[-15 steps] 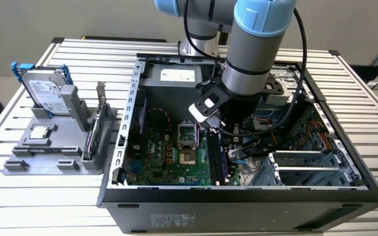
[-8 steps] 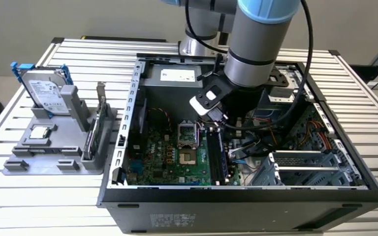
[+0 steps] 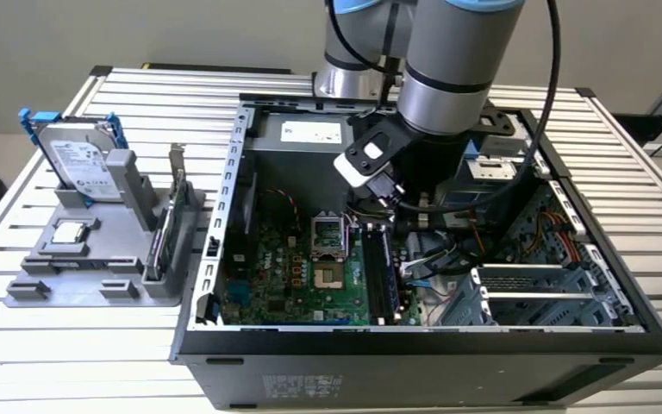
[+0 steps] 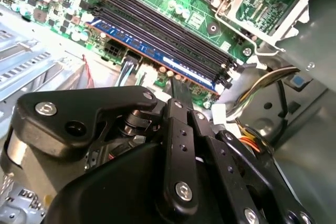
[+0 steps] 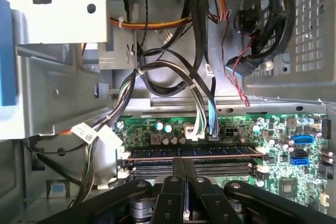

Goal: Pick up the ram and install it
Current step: 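Press down the ram until it locks into place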

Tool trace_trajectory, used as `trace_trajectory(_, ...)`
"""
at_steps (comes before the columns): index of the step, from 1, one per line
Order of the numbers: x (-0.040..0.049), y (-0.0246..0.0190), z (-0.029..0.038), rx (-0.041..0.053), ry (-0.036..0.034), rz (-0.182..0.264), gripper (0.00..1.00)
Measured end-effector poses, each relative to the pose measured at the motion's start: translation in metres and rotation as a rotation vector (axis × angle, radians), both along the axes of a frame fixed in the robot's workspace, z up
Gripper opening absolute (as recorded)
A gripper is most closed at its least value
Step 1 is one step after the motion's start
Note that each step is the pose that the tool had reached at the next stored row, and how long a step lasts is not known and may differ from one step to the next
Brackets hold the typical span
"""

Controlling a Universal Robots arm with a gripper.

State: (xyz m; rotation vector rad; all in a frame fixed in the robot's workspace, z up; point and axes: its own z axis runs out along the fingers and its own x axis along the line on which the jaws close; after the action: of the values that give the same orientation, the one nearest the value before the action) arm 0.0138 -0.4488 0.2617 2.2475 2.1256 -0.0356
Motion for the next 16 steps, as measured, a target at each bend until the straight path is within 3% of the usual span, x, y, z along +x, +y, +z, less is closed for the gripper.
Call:
trace_trajectory(6, 0.0, 0.0, 0.0078, 0.0001, -0.0001, 0.0, 0.0)
trace_trajectory(16, 0.0, 0.0, 0.014, 0.0001, -0.0001, 0.0, 0.0)
